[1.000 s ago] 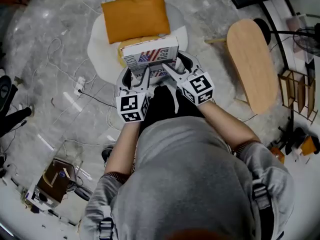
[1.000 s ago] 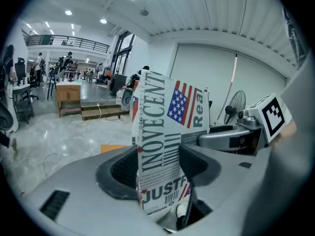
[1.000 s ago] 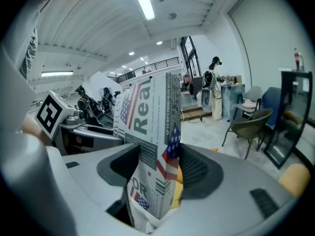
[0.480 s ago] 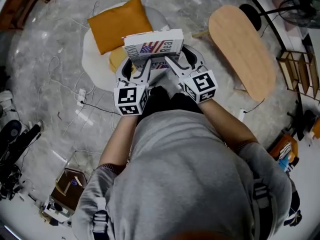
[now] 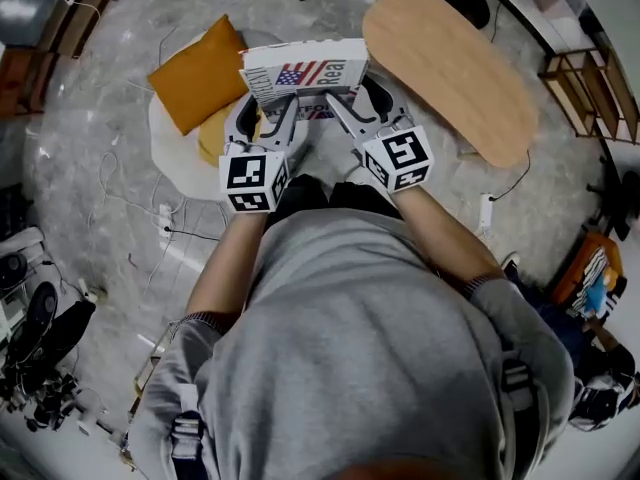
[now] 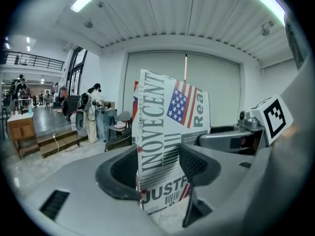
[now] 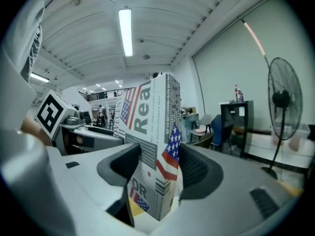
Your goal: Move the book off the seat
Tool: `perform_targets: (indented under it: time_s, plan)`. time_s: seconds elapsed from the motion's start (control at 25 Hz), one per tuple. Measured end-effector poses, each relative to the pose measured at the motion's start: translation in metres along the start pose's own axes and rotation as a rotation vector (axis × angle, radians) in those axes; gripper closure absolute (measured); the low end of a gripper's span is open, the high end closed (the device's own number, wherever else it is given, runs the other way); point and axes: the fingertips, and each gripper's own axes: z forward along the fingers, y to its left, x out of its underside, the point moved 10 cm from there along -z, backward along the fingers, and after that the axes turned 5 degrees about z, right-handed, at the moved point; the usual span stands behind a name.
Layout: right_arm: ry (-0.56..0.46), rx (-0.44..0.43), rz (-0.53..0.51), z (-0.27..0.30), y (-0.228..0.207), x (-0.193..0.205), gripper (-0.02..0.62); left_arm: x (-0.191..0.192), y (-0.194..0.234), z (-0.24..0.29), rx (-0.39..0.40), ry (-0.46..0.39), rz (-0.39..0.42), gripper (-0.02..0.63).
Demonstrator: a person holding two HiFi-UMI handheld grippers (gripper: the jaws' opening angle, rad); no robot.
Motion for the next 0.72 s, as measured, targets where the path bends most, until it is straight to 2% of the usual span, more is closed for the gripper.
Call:
perform_targets:
  time_s: [0.52,0.72]
  plan:
    - [-0.076,0.215,0.085,-0.135,-0.130,0.013,0.328,-0.031,-0.160,0.099,0.221,0.017,0.112,0.327]
    - [-0.094,0.307,0.114,-0.162,-0.144,0.009,0.328,-0.044,-0.185,0.119,0.317,0.029,0.140,0.327]
